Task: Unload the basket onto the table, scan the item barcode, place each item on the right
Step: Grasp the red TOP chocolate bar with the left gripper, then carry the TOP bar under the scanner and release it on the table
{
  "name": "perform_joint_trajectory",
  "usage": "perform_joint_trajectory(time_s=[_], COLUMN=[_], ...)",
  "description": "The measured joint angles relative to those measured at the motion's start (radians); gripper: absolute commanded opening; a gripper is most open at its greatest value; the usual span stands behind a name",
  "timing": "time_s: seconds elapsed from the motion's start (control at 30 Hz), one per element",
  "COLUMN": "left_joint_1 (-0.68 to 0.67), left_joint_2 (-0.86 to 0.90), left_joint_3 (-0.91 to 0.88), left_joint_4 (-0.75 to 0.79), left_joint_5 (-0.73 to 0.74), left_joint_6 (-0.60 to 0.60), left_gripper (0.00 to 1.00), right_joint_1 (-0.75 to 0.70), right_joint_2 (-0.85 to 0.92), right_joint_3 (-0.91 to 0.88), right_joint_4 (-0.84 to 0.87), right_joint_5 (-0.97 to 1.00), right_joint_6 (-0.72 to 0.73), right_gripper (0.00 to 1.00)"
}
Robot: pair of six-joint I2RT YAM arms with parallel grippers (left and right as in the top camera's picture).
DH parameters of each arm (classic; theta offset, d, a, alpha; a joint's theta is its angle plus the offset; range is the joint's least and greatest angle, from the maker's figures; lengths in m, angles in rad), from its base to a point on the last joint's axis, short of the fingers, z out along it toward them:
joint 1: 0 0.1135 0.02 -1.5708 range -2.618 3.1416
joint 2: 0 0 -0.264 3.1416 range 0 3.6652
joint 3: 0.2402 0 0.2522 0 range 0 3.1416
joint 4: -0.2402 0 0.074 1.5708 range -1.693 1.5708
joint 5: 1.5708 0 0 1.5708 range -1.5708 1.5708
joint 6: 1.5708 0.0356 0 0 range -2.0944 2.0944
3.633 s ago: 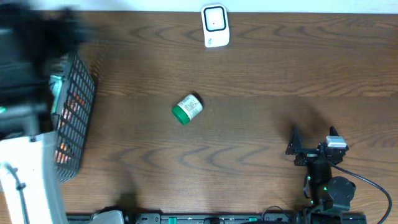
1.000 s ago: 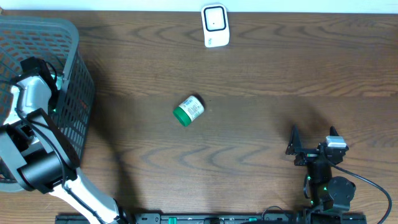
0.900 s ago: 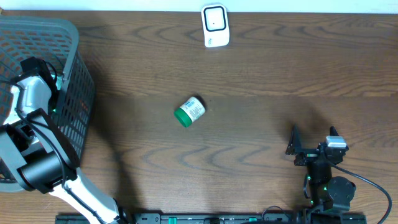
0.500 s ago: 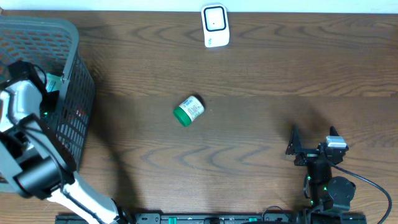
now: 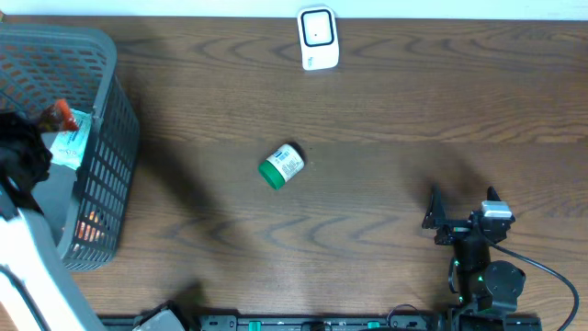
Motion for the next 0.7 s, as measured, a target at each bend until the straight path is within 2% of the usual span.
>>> perform_joint_trajectory(time_s=[0.17,0.37,0.5,0.7], left_joint_1=[-0.151,-0.428,-0.645,-0.936], left_joint_2=[-0.11,-0.091,-0.004,0.235], left_joint_3=[0.0,0.0,0.0,0.0], left_joint_4=[0.026,0.053,0.058,0.147], left_joint_5=[0.075,0.079,0.034,-0.037], left_joint_6=[0.001,0.001,0.002,0.005], left_gripper=[0.12,0.12,0.12,0.12], right_joint_1=[0.0,0.0,0.0,0.0], right_joint_2=[0.0,0.0,0.0,0.0], right_joint_3=[0.0,0.0,0.0,0.0], right_joint_4=[0.0,-0.001,-0.001,-0.001], right_joint_5=[0.0,0.0,0.0,0.0], right_joint_6=[0.0,0.0,0.0,0.0], right_gripper=[0.99,0.99,0.99,0.99])
